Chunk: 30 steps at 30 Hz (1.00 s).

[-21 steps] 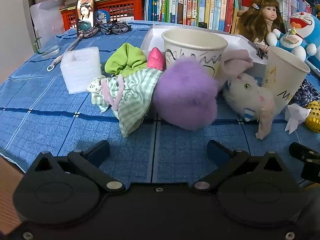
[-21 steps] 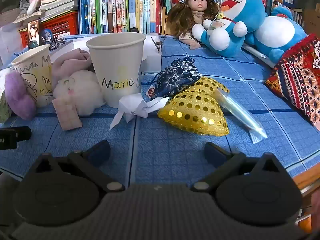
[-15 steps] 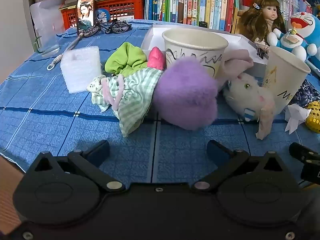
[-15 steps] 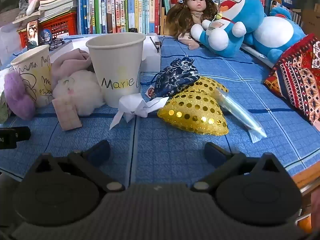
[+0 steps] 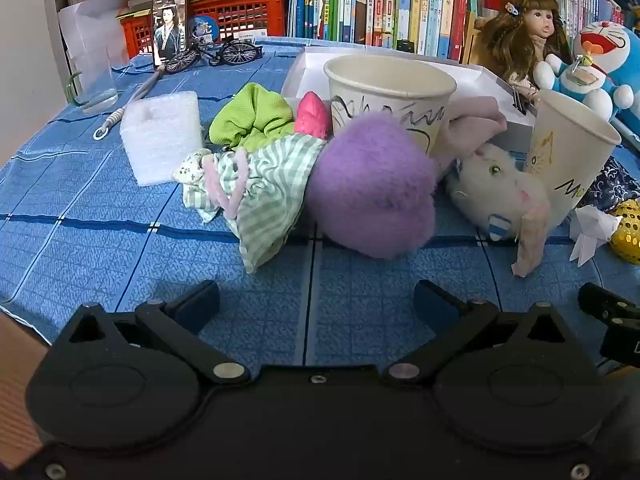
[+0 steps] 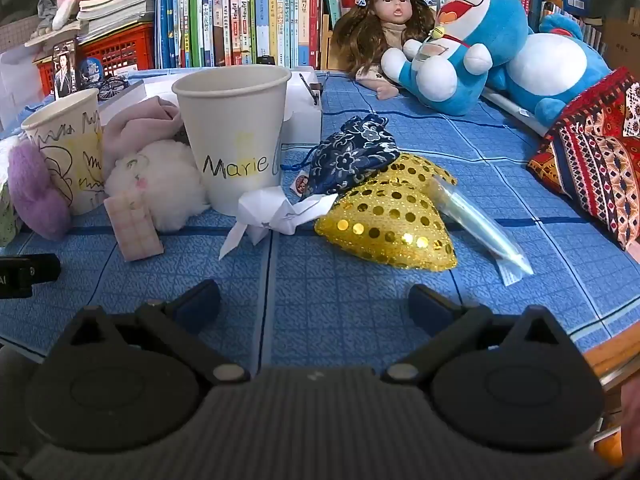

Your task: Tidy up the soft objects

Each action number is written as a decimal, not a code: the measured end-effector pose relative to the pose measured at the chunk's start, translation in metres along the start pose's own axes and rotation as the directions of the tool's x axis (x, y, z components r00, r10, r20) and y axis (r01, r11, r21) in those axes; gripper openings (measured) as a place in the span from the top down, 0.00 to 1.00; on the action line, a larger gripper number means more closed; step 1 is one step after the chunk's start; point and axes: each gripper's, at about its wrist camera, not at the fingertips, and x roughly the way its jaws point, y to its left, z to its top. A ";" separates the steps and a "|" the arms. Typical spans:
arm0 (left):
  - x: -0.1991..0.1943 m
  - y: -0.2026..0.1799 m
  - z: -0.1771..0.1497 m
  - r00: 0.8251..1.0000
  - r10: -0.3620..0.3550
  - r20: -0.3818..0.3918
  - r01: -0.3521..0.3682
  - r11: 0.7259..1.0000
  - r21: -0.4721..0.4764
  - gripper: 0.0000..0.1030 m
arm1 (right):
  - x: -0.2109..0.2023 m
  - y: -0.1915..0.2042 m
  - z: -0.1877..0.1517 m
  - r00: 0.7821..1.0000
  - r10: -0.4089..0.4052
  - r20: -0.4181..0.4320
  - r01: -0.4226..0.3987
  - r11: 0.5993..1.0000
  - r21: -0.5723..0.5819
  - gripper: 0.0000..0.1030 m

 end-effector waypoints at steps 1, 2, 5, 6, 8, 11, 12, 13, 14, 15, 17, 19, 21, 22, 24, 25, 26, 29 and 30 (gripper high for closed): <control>0.000 0.000 0.000 1.000 0.000 0.000 0.000 1.000 0.000 0.00 | 0.000 0.000 0.000 1.000 0.000 0.000 0.000 1.000 -0.001 0.00; 0.000 0.000 0.000 1.000 0.000 -0.001 0.000 1.000 0.000 0.00 | 0.000 0.000 0.000 1.000 0.000 0.000 0.000 1.000 0.000 0.00; 0.000 0.000 0.000 1.000 0.000 0.000 0.000 1.000 0.000 0.00 | 0.000 0.000 0.000 1.000 0.000 0.000 0.000 1.000 0.000 0.00; 0.000 0.000 0.000 1.000 0.000 -0.001 0.000 1.000 0.001 0.00 | 0.001 0.000 0.000 1.000 0.000 0.000 0.000 1.000 0.000 0.00; 0.004 -0.003 -0.004 1.000 0.000 0.000 0.000 1.000 0.002 0.00 | 0.001 0.000 0.000 1.000 -0.001 0.000 0.001 1.000 -0.001 0.00; 0.005 -0.004 -0.006 1.000 0.000 0.000 0.000 1.000 0.002 0.00 | 0.000 0.000 0.000 1.000 -0.001 -0.001 0.001 1.000 -0.001 0.00; 0.005 -0.004 -0.007 1.000 0.000 0.001 0.000 1.000 0.002 0.00 | 0.001 0.000 0.000 1.000 -0.001 -0.001 0.001 1.000 -0.001 0.00; 0.005 -0.004 -0.006 1.000 0.000 0.000 0.000 1.000 0.002 0.00 | 0.000 0.000 0.000 1.000 -0.001 -0.001 0.001 1.000 -0.001 0.00; 0.005 -0.004 -0.006 1.000 0.000 0.000 0.000 1.000 0.002 0.00 | 0.000 0.000 0.000 1.000 -0.001 -0.001 0.001 1.000 -0.001 0.00; 0.005 -0.004 -0.006 1.000 0.000 -0.001 0.000 1.000 0.002 0.00 | 0.000 0.000 0.000 1.000 -0.001 -0.001 0.001 1.000 -0.001 0.00; 0.005 -0.004 -0.006 1.000 0.000 -0.001 0.000 1.000 0.002 0.00 | 0.000 0.000 0.000 1.000 -0.001 -0.001 0.001 1.000 -0.001 0.00; 0.005 -0.004 -0.006 1.000 0.000 -0.001 0.000 1.000 0.002 0.00 | 0.000 0.000 0.001 1.000 -0.002 -0.001 0.002 1.000 -0.001 0.00; 0.005 -0.004 -0.005 1.000 0.000 -0.002 0.000 1.000 0.003 0.00 | 0.000 0.000 0.000 1.000 -0.002 -0.002 0.002 1.000 -0.001 0.00; 0.005 -0.004 -0.005 1.000 0.000 -0.003 0.000 1.000 0.004 0.00 | 0.000 0.000 0.000 1.000 -0.002 -0.002 0.002 1.000 -0.001 0.00; 0.006 -0.004 -0.005 1.000 -0.001 -0.003 0.001 1.000 0.004 0.00 | 0.001 0.000 0.000 1.000 -0.002 -0.002 0.002 1.000 -0.002 0.00; 0.006 -0.004 -0.005 1.000 0.000 -0.003 0.000 1.000 0.004 0.00 | 0.001 0.000 0.000 1.000 -0.002 -0.002 0.002 1.000 -0.002 0.00; 0.006 -0.004 -0.005 1.000 0.000 -0.002 0.000 1.000 0.003 0.00 | 0.001 0.000 0.000 1.000 -0.002 -0.002 0.002 1.000 -0.002 0.00; 0.006 -0.004 -0.005 1.000 0.000 -0.003 0.000 1.000 0.003 0.00 | 0.001 0.000 0.000 1.000 -0.002 -0.002 0.002 1.000 -0.002 0.00; 0.005 -0.004 -0.005 1.000 0.000 -0.004 0.000 1.000 0.003 0.00 | 0.001 0.001 0.000 1.000 -0.002 -0.002 0.002 1.000 -0.002 0.00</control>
